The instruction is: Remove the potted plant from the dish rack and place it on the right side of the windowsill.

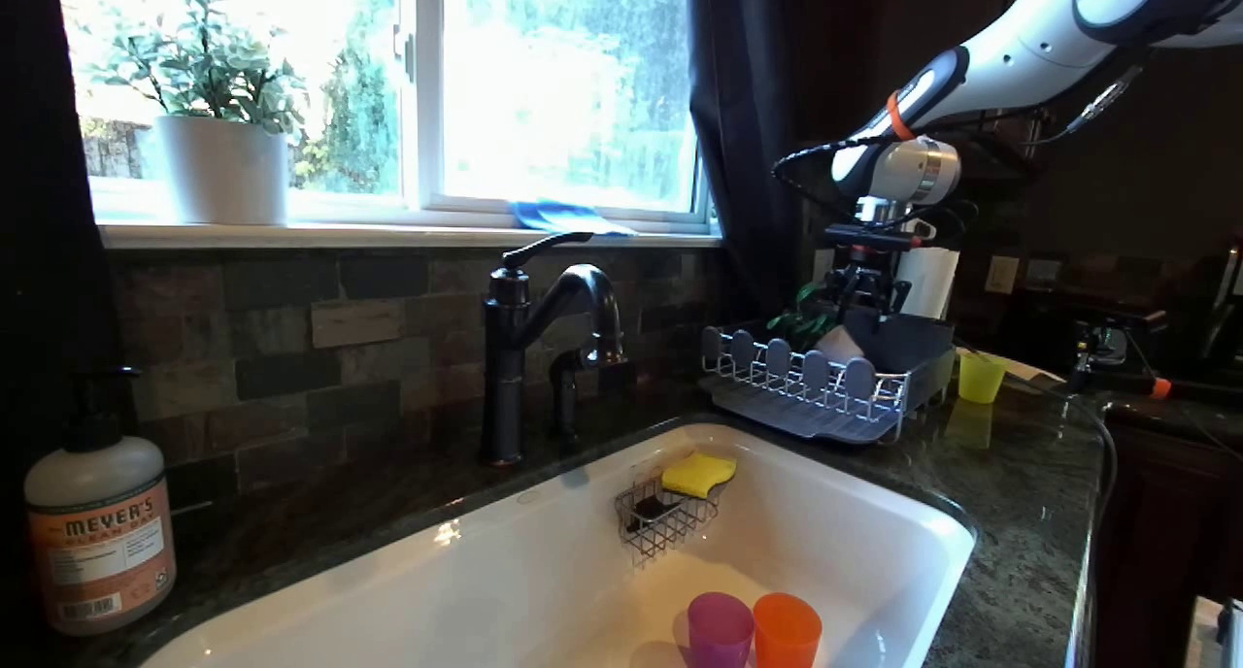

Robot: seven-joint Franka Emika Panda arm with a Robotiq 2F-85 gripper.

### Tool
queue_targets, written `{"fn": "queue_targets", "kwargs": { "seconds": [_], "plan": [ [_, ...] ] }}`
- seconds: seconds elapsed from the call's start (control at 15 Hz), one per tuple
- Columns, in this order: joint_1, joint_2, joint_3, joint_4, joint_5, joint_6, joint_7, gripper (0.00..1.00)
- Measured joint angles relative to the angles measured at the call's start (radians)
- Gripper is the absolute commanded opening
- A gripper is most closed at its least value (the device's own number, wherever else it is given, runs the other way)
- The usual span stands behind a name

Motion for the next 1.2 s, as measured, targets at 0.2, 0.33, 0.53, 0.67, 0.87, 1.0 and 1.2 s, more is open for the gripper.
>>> {"fn": "queue_targets", "kwargs": {
  "seconds": [0.2,0.33,0.53,0.67,0.87,1.0,1.2],
  "plan": [
    [0.001,-0.001,0.004,0.0,0.0,0.0,-0.028,0.89],
    [0.001,-0.008,0.004,0.0,-0.001,0.001,-0.033,0.9],
    [0.001,-0.023,0.004,0.0,-0.001,0.002,-0.038,0.92],
    [0.001,-0.024,0.005,-0.001,0.003,0.002,-0.041,0.91],
    [0.001,-0.015,0.01,0.0,0.022,0.009,-0.047,0.86],
    [0.001,-0.007,0.018,0.001,0.038,0.031,-0.053,0.86],
    [0.004,0.001,0.032,0.001,0.044,0.084,-0.053,0.84]
  ]
}}
